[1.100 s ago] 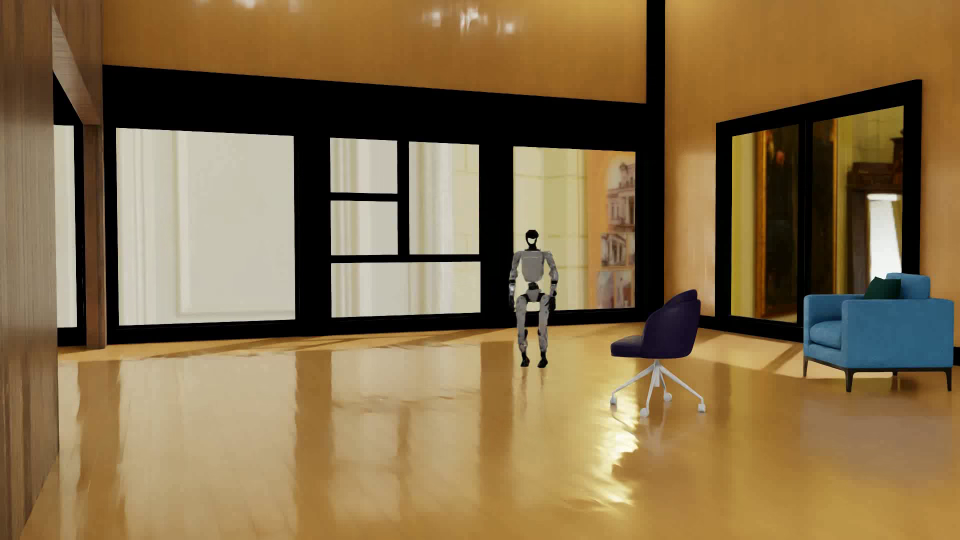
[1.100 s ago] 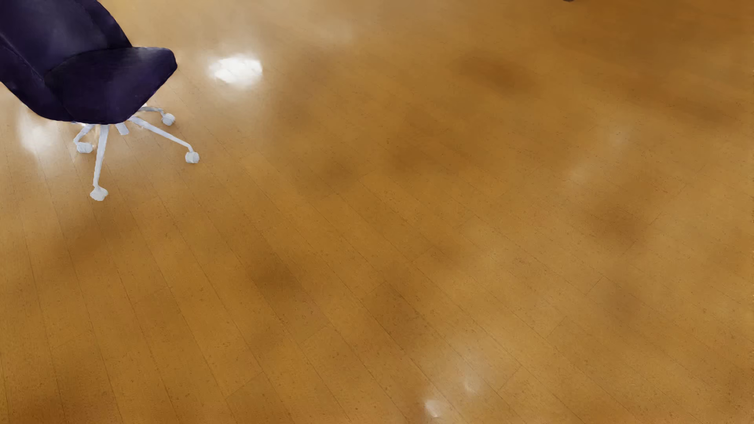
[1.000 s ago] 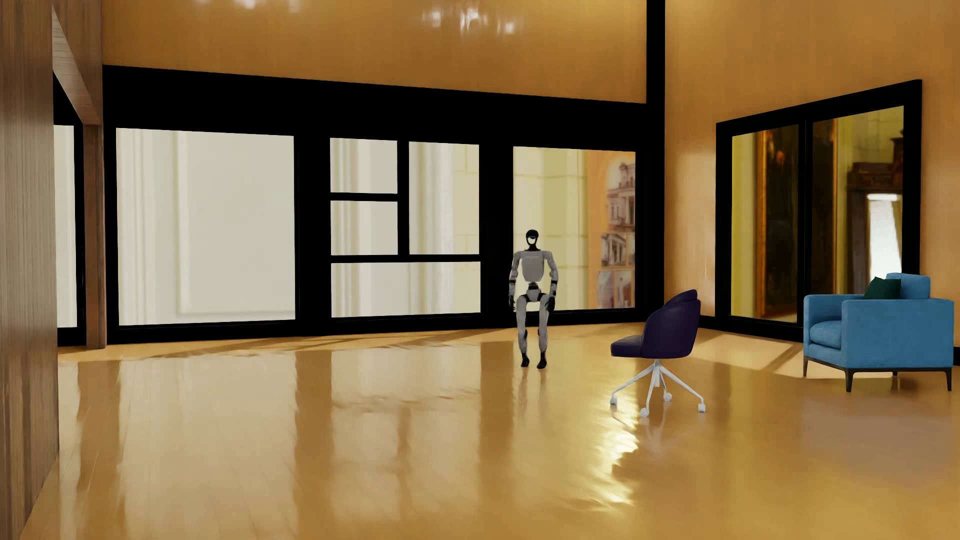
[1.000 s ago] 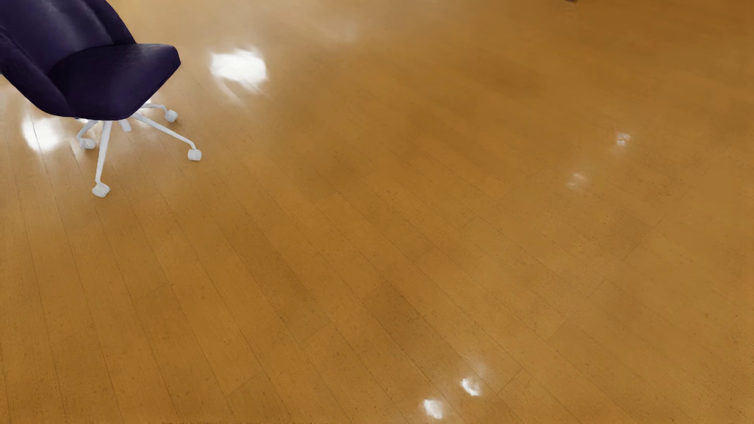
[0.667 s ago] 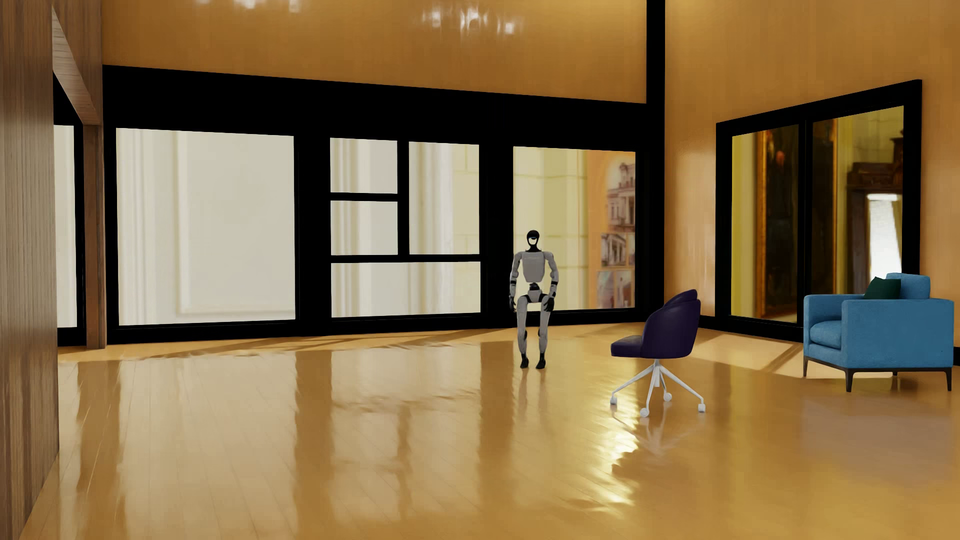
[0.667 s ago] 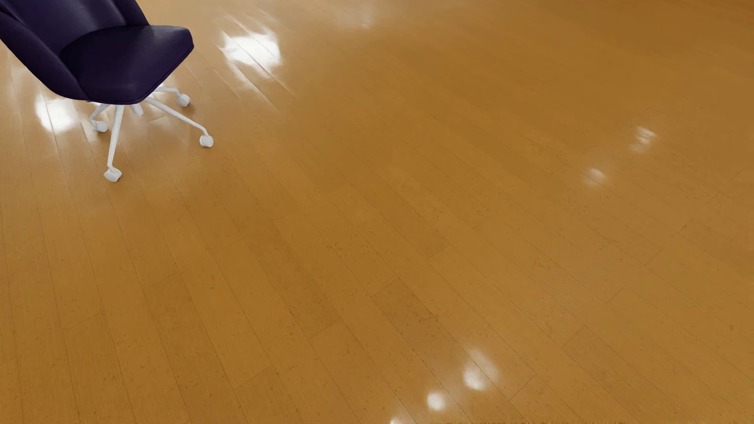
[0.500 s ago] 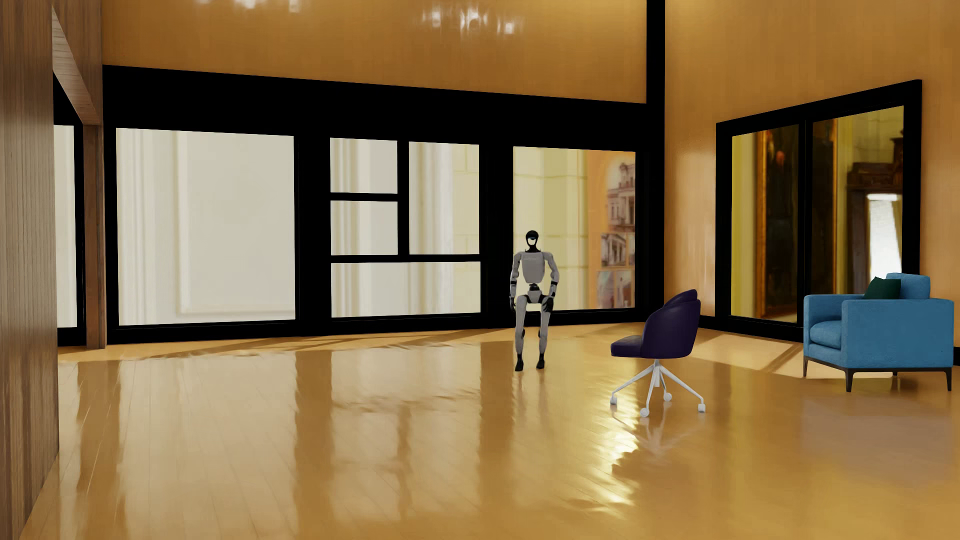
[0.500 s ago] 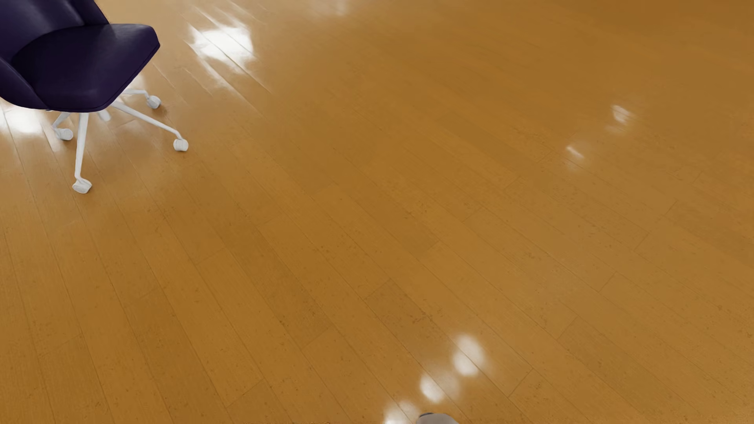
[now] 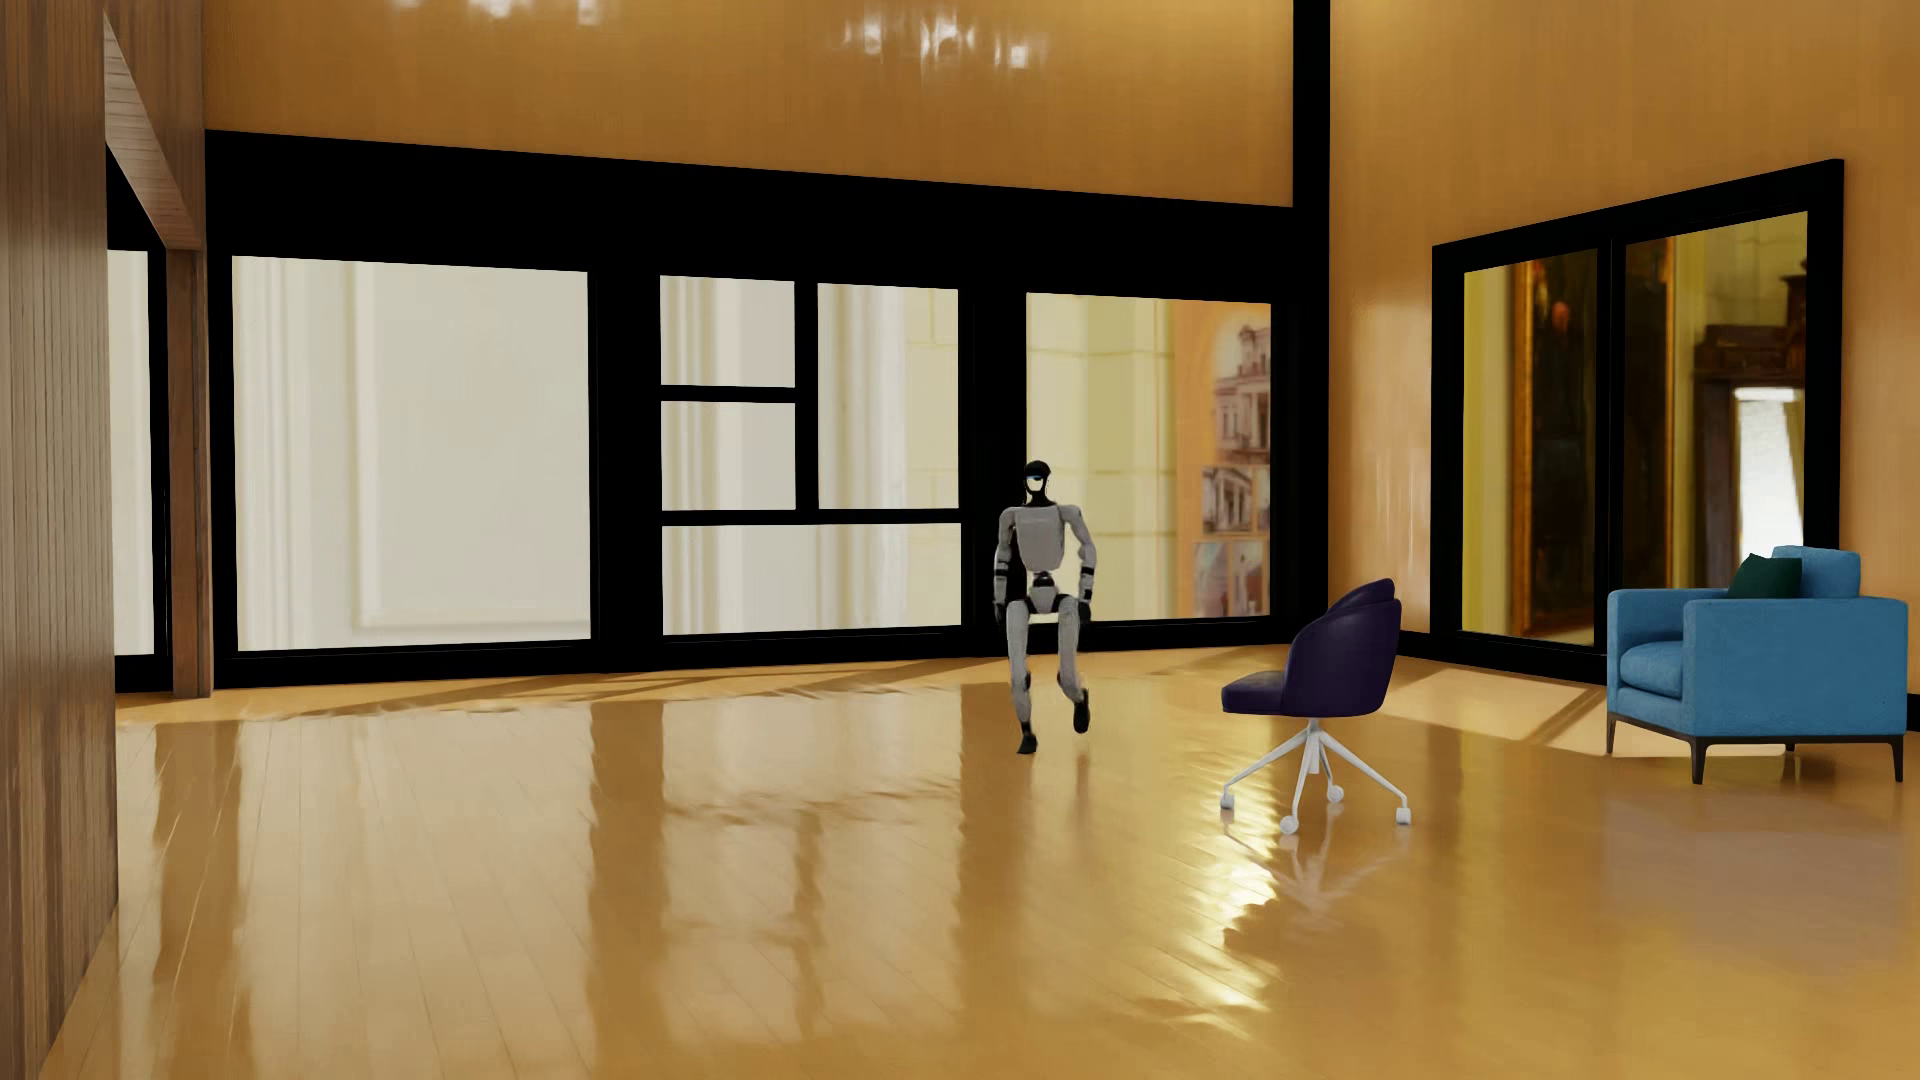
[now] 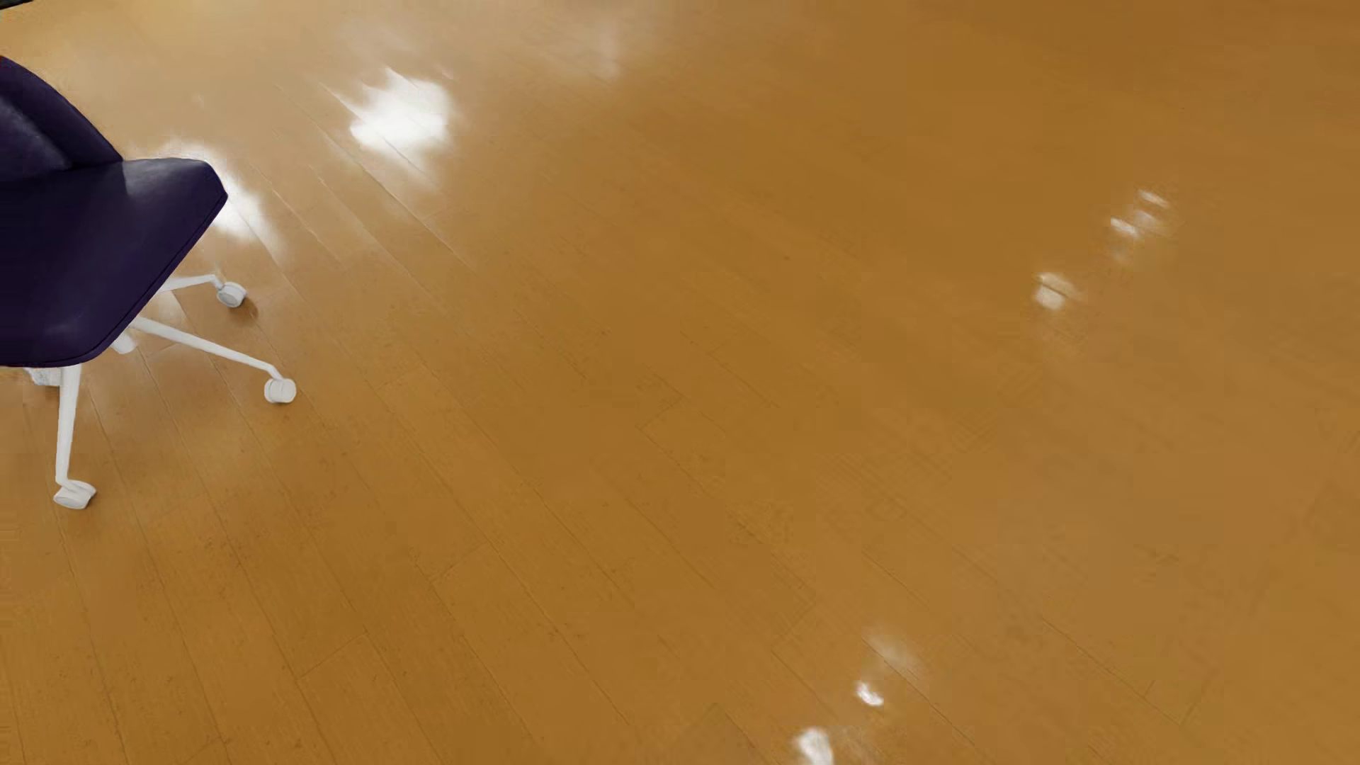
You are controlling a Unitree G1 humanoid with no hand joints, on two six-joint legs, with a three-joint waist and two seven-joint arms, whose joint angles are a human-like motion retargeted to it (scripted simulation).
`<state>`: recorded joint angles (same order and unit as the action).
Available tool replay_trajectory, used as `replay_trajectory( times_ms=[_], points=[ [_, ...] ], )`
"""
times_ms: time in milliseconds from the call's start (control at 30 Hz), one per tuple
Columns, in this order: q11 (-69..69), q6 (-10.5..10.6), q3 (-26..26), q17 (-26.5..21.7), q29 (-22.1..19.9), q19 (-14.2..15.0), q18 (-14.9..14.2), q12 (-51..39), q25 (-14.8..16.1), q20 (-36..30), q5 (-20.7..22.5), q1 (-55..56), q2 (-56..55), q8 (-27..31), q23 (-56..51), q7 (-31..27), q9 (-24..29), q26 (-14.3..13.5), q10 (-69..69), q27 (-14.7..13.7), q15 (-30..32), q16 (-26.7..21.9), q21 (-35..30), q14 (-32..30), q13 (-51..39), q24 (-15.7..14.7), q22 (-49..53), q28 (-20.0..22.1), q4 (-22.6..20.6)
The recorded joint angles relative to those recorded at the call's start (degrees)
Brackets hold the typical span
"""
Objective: Go around the officechair
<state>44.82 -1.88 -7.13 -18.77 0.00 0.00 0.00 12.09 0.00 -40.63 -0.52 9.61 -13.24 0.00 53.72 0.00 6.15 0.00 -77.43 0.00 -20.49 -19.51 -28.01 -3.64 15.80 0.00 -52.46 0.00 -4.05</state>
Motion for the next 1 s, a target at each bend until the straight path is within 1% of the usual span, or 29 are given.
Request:
replay_trajectory(
  times_ms=[33,67,100,133,167,200,233,267,300,333,367,400,433,467,500,533,567,600,667,700,733,767,800,833,867,900,933,967,1000],
  points=[
    [-3.8,-0.4,4.7,0.1,0.0,0.0,0.0,1.1,0.0,3.5,0.5,5.3,4.7,0.0,-1.7,0.0,0.7,0.0,3.8,0.0,0.3,0.5,-0.1,-2.0,-0.9,0.0,0.5,0.0,-0.3],
    [-7.6,-1.6,8.2,0.3,0.0,0.0,0.0,3.1,0.0,4.9,0.0,8.5,10.5,0.0,-3.7,0.0,1.1,0.0,12.8,0.0,0.9,-0.2,1.1,-5.5,-1.2,0.0,2.4,0.0,-1.2],
    [-11.5,-2.1,10.6,-0.8,0.0,0.0,0.0,3.1,0.0,2.2,-0.4,11.9,14.9,0.0,-5.7,0.0,1.1,0.0,23.9,0.0,1.7,-0.9,0.8,-9.6,-2.1,0.0,2.0,0.0,-2.1],
    [-14.0,-2.2,12.5,-1.5,0.0,0.0,0.0,4.3,0.0,2.2,-0.7,14.2,19.2,0.0,-7.3,0.0,1.0,0.0,35.0,0.0,1.3,-1.4,0.8,-11.0,-3.4,0.0,2.7,0.0,-2.3],
    [-16.3,-2.2,14.5,-2.2,0.0,0.0,0.0,4.8,0.0,3.3,-0.7,15.9,23.0,0.0,-9.0,0.0,0.6,0.0,45.2,0.0,0.3,-1.2,1.3,-4.3,-4.5,0.0,2.6,0.0,-2.4],
    [-17.2,-1.9,15.4,-3.0,0.0,0.0,0.0,5.6,0.0,2.6,-0.7,17.4,26.1,0.0,-10.3,0.0,-0.3,0.0,51.9,0.0,-0.9,-1.5,1.4,9.7,-5.8,0.0,3.3,0.0,-2.0],
    [-16.9,-2.2,16.2,-3.4,0.0,0.0,0.0,5.9,0.0,2.3,-1.2,18.8,28.0,0.0,-10.4,0.0,-1.0,0.0,52.3,0.0,-2.1,-1.2,1.8,20.2,-7.1,0.0,2.0,0.0,-1.9],
    [-16.3,-2.2,18.5,-3.3,0.0,0.0,0.0,6.1,0.0,1.3,-1.2,19.4,29.8,0.0,-10.1,0.0,-0.5,0.0,52.7,0.0,-2.6,-1.5,3.0,17.4,-7.6,0.0,2.2,0.0,-1.6],
    [-14.8,-2.8,19.3,-3.0,0.0,0.0,0.0,6.5,0.0,1.4,-2.0,21.9,31.5,0.0,-9.6,0.0,-0.8,0.0,49.1,0.0,-0.7,-1.6,4.1,2.8,-7.3,0.0,1.9,0.0,-2.0],
    [-12.2,-4.4,20.0,-2.0,0.0,0.0,0.0,6.4,0.0,0.8,-3.4,24.4,31.1,0.0,-8.7,0.0,-1.5,0.0,44.5,0.0,4.8,-1.4,5.4,-9.7,-6.6,0.0,1.3,0.0,-3.0],
    [-4.6,-5.8,18.7,-0.9,0.0,0.0,0.0,6.1,0.0,0.1,-5.3,22.8,30.7,0.0,-7.0,0.0,-0.9,0.0,40.2,0.0,15.6,-1.4,5.0,-12.6,-5.6,0.0,-0.1,0.0,-4.9],
    [6.6,-5.9,16.8,-0.6,0.0,0.0,0.0,5.2,0.0,-0.6,-6.0,20.8,25.4,0.0,-5.1,0.0,-1.7,0.0,38.2,0.0,27.2,-1.1,4.3,-12.2,-4.3,0.0,-1.3,0.0,-6.6],
    [20.1,-6.5,15.0,-0.9,0.0,0.0,0.0,5.0,0.0,0.5,-7.6,18.1,17.9,0.0,-4.3,0.0,-2.0,0.0,37.8,0.0,28.2,-1.3,1.8,-10.2,-3.8,0.0,0.1,0.0,-8.7],
    [29.6,-6.5,12.3,-0.8,0.0,0.0,0.0,4.0,0.0,2.2,-8.4,11.7,13.1,0.0,-4.7,0.0,-0.6,0.0,40.3,0.0,20.0,-1.1,1.3,-6.5,-3.2,0.0,0.7,0.0,-9.9],
    [34.1,-5.4,9.2,-0.7,0.0,0.0,0.0,2.0,0.0,2.2,-7.8,5.2,7.9,0.0,-4.0,0.0,0.4,0.0,42.8,0.0,12.8,-0.9,0.1,-2.0,-2.8,0.0,0.0,0.0,-9.4],
    [34.1,-4.0,5.6,-0.8,0.0,0.0,0.0,0.3,0.0,3.7,-6.7,0.6,2.0,0.0,-3.8,0.0,0.4,0.0,44.6,0.0,8.1,-0.9,0.0,2.1,-2.1,0.0,1.0,0.0,-9.0],
    [29.5,-2.9,1.7,-0.9,0.0,0.0,0.0,-1.2,0.0,4.1,-6.5,-4.9,-2.4,0.0,-3.5,0.0,0.4,0.0,47.5,0.0,5.8,-1.5,0.1,6.9,-1.1,0.0,2.7,0.0,-8.4],
    [21.5,-2.3,-1.4,-1.6,0.0,0.0,0.0,-2.5,0.0,2.8,-6.6,-10.9,-4.7,0.0,-5.0,0.0,0.7,0.0,50.0,0.0,5.8,-3.0,-0.5,11.8,0.7,0.0,6.0,0.0,-7.6],
    [2.0,-1.2,-4.6,-1.6,0.0,0.0,0.0,-6.1,0.0,7.3,-6.5,-19.8,-9.7,0.0,-3.9,0.0,0.2,0.0,54.2,0.0,10.3,-3.5,1.4,21.5,2.1,0.0,7.8,0.0,-5.8],
    [-9.1,-1.3,-5.6,-1.5,0.0,0.0,0.0,-8.0,0.0,8.4,-6.9,-22.8,-11.1,0.0,-2.8,0.0,-1.1,0.0,54.5,0.0,14.2,-4.0,0.6,25.1,2.3,0.0,8.2,0.0,-5.8],
    [-16.0,-0.9,-6.4,-1.5,0.0,0.0,0.0,-9.2,0.0,9.7,-7.1,-24.1,-12.0,0.0,-2.3,0.0,-2.3,0.0,54.5,0.0,16.3,-4.3,0.8,25.8,2.7,0.0,9.2,0.0,-5.2],
    [-17.3,-1.1,-7.2,-1.3,0.0,0.0,0.0,-10.1,0.0,10.4,-7.4,-26.1,-13.2,0.0,-1.0,0.0,-2.6,0.0,54.3,0.0,15.3,-4.8,0.1,24.8,2.4,0.0,9.7,0.0,-5.2],
    [-13.1,-0.1,-8.3,-1.3,0.0,0.0,0.0,-9.6,0.0,10.6,-6.1,-28.6,-14.1,0.0,-0.5,0.0,-2.1,0.0,52.5,0.0,12.6,-4.8,0.9,22.1,2.9,0.0,11.0,0.0,-3.5],
    [-9.0,0.2,-9.5,-1.5,0.0,0.0,0.0,-7.8,0.0,12.0,-5.1,-30.8,-12.9,0.0,1.1,0.0,-2.4,0.0,49.3,0.0,14.8,-4.4,-0.9,17.5,3.0,0.0,11.6,0.0,-2.1],
    [-4.0,1.4,-9.8,-1.2,0.0,0.0,0.0,-6.1,0.0,13.7,-4.3,-27.9,-14.9,0.0,2.7,0.0,-4.2,0.0,41.4,0.0,17.1,-2.7,-0.4,8.6,3.3,0.0,10.2,0.0,-0.6],
    [0.6,2.7,-9.4,-0.7,0.0,0.0,0.0,-4.2,0.0,14.1,-1.7,-25.0,-12.4,0.0,4.5,0.0,-3.5,0.0,29.5,0.0,14.6,-1.1,0.3,-1.0,3.6,0.0,7.8,0.0,1.8],
    [1.3,2.4,-7.6,-0.3,0.0,0.0,0.0,-3.3,0.0,11.6,-0.5,-18.5,-9.5,0.0,4.8,0.0,-3.0,0.0,14.4,0.0,11.6,-0.7,1.8,-3.4,3.3,0.0,6.7,0.0,1.6],
    [-0.8,3.3,-5.8,-0.4,0.0,0.0,0.0,-3.1,0.0,9.9,0.9,-11.3,-3.8,0.0,4.5,0.0,-1.8,0.0,1.4,0.0,9.5,-0.2,0.4,-1.4,2.5,0.0,5.8,0.0,3.0],
    [-3.4,2.4,-2.4,-0.8,0.0,0.0,0.0,-2.9,0.0,6.3,0.1,-4.3,1.0,0.0,3.5,0.0,-1.5,0.0,-2.8,0.0,8.8,0.0,-0.5,-1.6,1.7,0.0,4.9,0.0,2.1]
  ],
)
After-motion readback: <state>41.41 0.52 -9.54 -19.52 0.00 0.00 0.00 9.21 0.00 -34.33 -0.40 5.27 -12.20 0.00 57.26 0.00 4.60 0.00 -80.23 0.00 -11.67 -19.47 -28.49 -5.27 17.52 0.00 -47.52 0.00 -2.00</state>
